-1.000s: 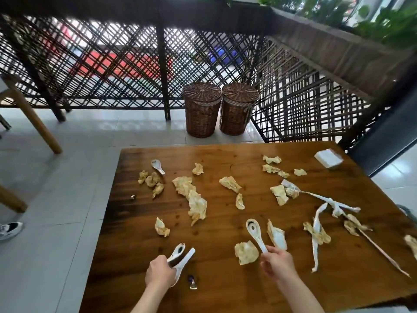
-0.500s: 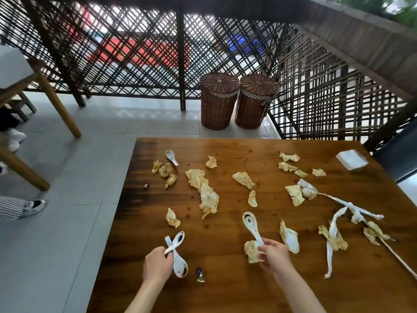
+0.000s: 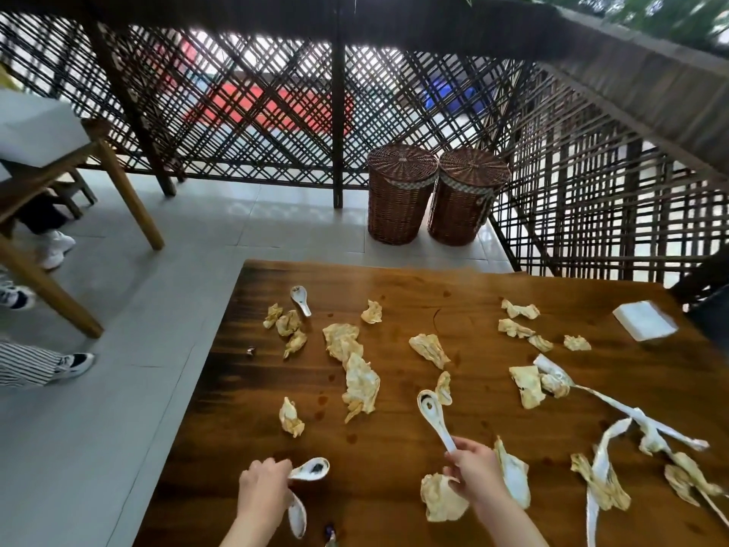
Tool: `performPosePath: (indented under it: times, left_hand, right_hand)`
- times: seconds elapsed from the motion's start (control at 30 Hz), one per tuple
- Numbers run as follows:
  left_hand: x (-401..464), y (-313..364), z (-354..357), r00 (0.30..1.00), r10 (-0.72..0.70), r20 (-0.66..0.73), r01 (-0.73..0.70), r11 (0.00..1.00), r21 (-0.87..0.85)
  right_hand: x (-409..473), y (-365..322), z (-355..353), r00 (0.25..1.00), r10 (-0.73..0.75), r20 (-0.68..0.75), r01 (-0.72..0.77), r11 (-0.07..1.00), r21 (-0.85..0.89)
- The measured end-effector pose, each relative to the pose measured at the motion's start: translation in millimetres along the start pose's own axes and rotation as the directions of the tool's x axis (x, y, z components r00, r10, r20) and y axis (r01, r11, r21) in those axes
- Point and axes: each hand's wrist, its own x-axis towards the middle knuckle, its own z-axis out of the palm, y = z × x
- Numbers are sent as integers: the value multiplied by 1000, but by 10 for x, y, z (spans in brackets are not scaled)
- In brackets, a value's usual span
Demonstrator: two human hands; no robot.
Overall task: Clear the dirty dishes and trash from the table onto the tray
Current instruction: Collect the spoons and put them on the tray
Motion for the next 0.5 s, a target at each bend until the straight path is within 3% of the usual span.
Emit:
performPosePath:
  times: [0.5]
  left_hand:
    - [202,205,66,992,-111,-65,111,994,-6]
  right_hand:
    - [293,-258,191,997,-23,77,30,995,-98]
